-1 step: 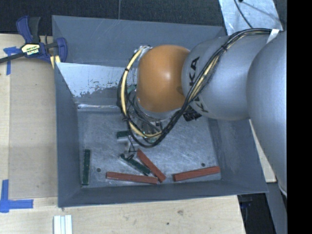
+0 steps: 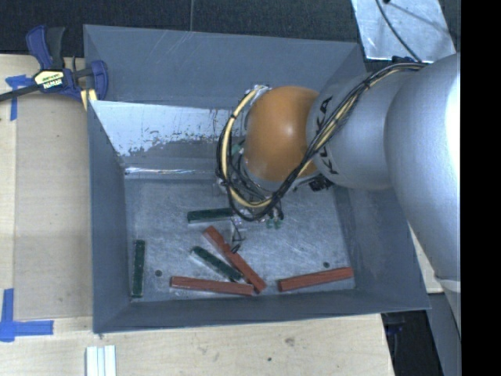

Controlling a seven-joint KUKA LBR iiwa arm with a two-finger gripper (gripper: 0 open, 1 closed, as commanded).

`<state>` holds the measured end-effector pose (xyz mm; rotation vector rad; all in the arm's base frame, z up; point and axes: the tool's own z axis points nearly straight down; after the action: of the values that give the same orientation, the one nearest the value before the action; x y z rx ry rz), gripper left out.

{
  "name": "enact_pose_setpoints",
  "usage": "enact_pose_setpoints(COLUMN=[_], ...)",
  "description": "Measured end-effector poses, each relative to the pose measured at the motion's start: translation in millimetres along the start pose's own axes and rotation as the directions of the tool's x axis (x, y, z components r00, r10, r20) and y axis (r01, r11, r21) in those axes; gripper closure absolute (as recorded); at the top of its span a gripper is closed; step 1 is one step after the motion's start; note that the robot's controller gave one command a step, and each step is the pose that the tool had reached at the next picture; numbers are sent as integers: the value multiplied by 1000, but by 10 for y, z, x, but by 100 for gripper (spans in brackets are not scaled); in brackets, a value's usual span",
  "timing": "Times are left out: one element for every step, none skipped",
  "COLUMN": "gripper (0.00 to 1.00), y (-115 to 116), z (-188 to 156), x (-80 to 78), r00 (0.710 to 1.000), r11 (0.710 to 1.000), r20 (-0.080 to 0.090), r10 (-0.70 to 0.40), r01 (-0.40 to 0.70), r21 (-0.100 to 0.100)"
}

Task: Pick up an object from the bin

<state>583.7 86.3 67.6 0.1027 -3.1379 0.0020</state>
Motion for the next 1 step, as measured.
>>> enact_pose_setpoints(gripper=[100], y=[34], z=[-58], x=[-23], r00=[1000], r11=[1000], r20=[8], r10=[-3], r01=[3], r21=[-2])
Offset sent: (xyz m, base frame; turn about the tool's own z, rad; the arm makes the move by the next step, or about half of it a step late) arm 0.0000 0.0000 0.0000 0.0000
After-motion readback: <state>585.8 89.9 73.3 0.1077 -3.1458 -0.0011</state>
